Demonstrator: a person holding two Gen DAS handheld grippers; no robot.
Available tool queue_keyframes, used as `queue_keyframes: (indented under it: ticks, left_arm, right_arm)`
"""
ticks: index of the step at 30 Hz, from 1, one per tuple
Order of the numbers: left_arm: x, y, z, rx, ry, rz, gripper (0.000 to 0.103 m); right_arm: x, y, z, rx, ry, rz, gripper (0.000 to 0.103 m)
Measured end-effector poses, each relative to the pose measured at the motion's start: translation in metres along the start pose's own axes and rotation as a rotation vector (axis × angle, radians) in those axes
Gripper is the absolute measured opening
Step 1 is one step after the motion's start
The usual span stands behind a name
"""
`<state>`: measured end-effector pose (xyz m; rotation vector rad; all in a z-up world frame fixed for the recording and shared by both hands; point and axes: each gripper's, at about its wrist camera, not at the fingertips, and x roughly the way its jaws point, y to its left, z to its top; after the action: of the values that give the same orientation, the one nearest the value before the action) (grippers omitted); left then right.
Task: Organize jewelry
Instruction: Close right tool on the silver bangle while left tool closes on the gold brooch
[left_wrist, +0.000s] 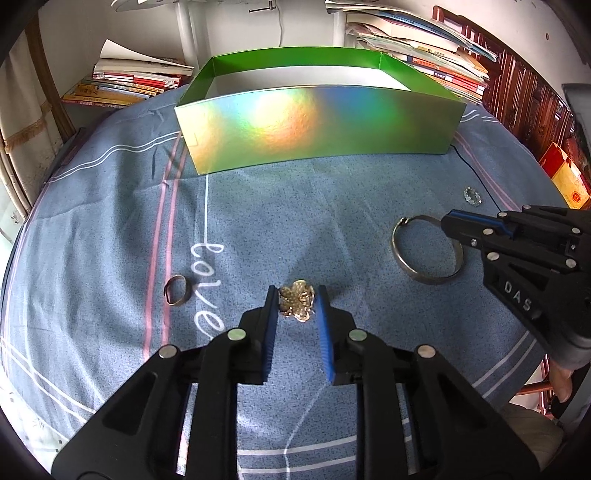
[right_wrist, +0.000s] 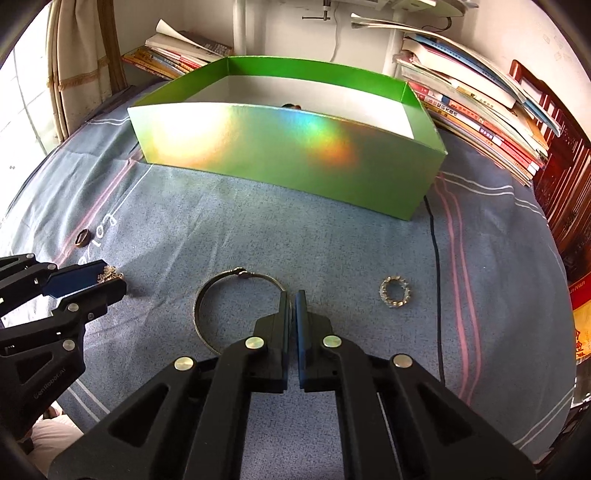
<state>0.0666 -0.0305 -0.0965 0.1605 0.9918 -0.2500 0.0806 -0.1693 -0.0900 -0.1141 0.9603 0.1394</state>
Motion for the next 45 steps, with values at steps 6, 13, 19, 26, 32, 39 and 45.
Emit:
queue_keyframes:
  ticks: [6, 13, 19, 26, 32, 39, 45]
  left_arm:
    - [0.0, 0.0, 0.0, 0.003, 0.0, 0.004, 0.021]
    - [0.002, -0.001, 0.001, -0.003, 0.003, -0.002, 0.022]
    - [0.005, 0.002, 0.001, -0.012, 0.007, -0.016, 0.03]
    - [0.006, 0.001, 0.001, -0.008, 0.004, -0.022, 0.035]
    - [0.005, 0.006, -0.001, -0.018, -0.003, -0.053, 0.035]
    - [0.004, 0.006, -0.002, -0.01, -0.005, -0.05, 0.035]
    - [0.005, -0.001, 0.001, 0.004, -0.006, -0.025, 0.024]
  right_arm:
    - [0.004, 0.001, 0.0, 0.001, 0.017, 0.013, 0.005]
    - [0.007, -0.004, -0.003, 0.017, 0.04, 0.02, 0.014]
    - [0.007, -0.011, -0.004, 0.046, 0.05, 0.036, 0.021]
    - [0.008, -0.009, -0.005, 0.041, 0.045, 0.039, 0.021]
    - [0.007, -0.003, -0.004, 0.022, 0.045, 0.02, 0.021]
    - [0.005, -0.004, -0.008, 0.019, 0.042, 0.035, 0.025]
    - [0.004, -0.002, -0.01, 0.006, 0.032, 0.065, 0.01]
